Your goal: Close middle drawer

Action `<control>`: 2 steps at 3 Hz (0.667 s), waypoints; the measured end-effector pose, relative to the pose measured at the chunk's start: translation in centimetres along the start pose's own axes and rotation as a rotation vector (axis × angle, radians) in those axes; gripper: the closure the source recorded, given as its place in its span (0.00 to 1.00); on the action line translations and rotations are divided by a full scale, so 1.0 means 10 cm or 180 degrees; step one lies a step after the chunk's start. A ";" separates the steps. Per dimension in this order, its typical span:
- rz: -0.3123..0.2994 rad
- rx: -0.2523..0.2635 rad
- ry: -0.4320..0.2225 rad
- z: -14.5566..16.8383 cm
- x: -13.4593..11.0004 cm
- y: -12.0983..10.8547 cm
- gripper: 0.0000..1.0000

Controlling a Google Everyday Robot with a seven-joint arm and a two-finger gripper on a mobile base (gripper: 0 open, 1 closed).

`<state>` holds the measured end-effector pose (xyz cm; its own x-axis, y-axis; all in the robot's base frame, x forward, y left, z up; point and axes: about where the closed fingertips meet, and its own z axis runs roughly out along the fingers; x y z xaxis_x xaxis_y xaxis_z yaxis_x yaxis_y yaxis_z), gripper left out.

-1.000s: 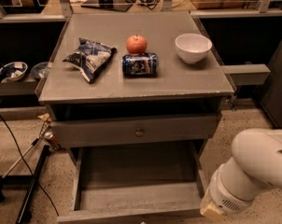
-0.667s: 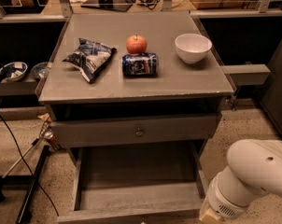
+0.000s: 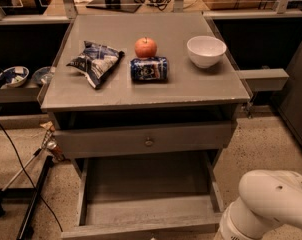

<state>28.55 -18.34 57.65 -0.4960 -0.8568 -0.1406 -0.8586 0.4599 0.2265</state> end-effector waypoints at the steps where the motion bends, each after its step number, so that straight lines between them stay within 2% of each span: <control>1: 0.0121 -0.0258 -0.0010 0.75 0.04 -0.14 1.00; 2: 0.0129 -0.0232 -0.0004 0.78 0.06 -0.12 1.00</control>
Offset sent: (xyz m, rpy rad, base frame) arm 0.0112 0.0132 -0.1190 0.0592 0.1083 -0.0452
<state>28.28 -17.53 49.75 -0.5305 -0.8375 -0.1311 -0.8261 0.4761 0.3015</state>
